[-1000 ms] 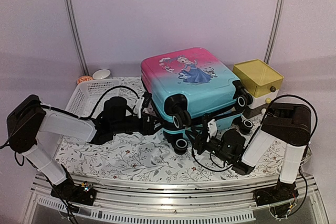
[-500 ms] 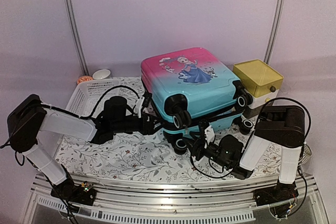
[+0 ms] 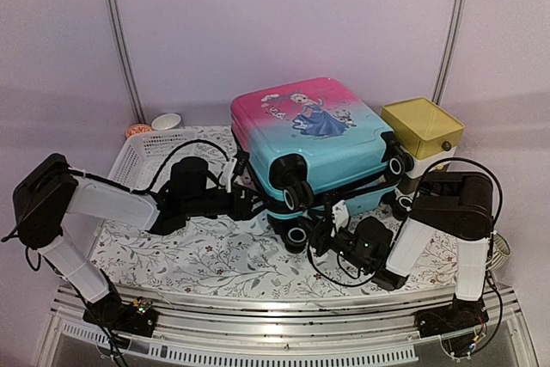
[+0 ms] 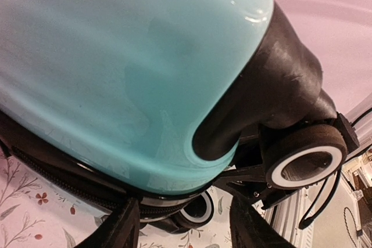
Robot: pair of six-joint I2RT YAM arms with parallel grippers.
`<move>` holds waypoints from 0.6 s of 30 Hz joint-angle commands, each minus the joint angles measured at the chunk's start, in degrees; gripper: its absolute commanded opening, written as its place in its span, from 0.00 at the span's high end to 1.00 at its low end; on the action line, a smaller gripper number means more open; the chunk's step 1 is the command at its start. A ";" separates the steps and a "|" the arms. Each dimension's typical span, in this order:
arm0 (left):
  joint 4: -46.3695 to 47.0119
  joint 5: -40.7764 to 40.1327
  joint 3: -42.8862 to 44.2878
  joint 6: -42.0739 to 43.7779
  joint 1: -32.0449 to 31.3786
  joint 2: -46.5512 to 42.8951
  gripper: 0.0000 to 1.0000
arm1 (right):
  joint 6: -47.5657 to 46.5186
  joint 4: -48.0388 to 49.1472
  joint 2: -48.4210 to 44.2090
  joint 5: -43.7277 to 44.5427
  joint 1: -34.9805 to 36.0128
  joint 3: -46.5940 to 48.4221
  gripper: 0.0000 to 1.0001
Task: Open, take out, and arrange the luggage
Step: Pick up the zipper from the luggage.
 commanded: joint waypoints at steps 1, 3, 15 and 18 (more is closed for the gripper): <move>1.43 0.15 2.15 0.90 0.44 1.79 0.45 | -0.04 1.42 1.73 0.21 -0.38 1.99 0.66; 1.47 0.31 2.28 0.93 0.40 1.88 0.45 | -0.36 1.33 1.99 -0.01 -0.35 2.59 0.68; 1.70 2.21 4.02 0.69 0.42 4.30 0.47 | -1.35 2.88 1.08 0.34 -0.25 1.47 0.98; 1.90 2.81 4.71 0.55 0.46 4.96 0.48 | -2.45 3.90 0.95 0.92 0.76 0.82 0.98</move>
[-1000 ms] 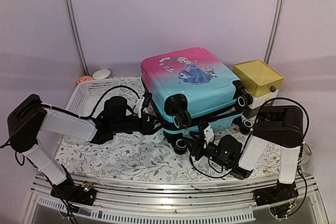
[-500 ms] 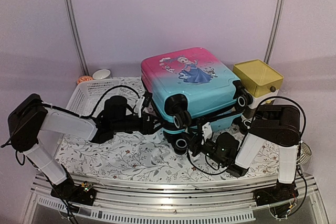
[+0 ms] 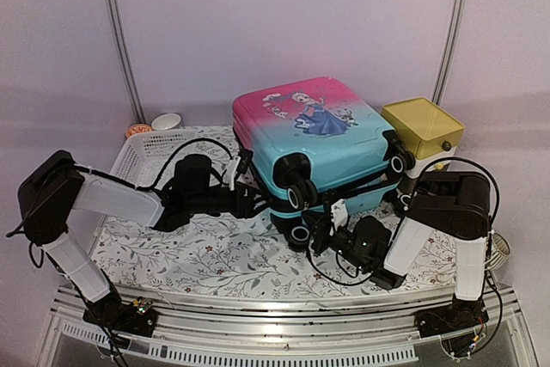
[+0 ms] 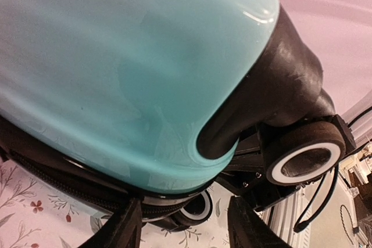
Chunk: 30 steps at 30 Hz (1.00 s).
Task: Open, take out, and arrange the luggage
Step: Pick up the zipper from the luggage, then unzip the zipper of the luggage.
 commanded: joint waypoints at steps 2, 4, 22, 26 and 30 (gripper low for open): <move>2.04 1.06 3.13 0.37 0.18 3.30 0.48 | -3.23 5.27 -0.03 1.13 2.05 -0.85 0.99; 2.18 1.63 3.63 0.07 0.04 3.91 0.48 | -5.01 7.32 0.62 1.84 3.52 -0.91 0.99; 4.26 3.16 5.97 -2.06 -2.25 7.29 0.50 | -21.54 7.18 4.47 0.77 10.28 4.70 0.98; 2.45 1.86 5.68 -0.66 -2.21 5.90 0.50 | -23.39 7.46 4.48 0.63 10.89 4.48 0.98; 1.38 0.56 4.69 0.07 -2.20 4.29 0.49 | -24.06 8.08 4.51 1.21 11.03 4.28 0.97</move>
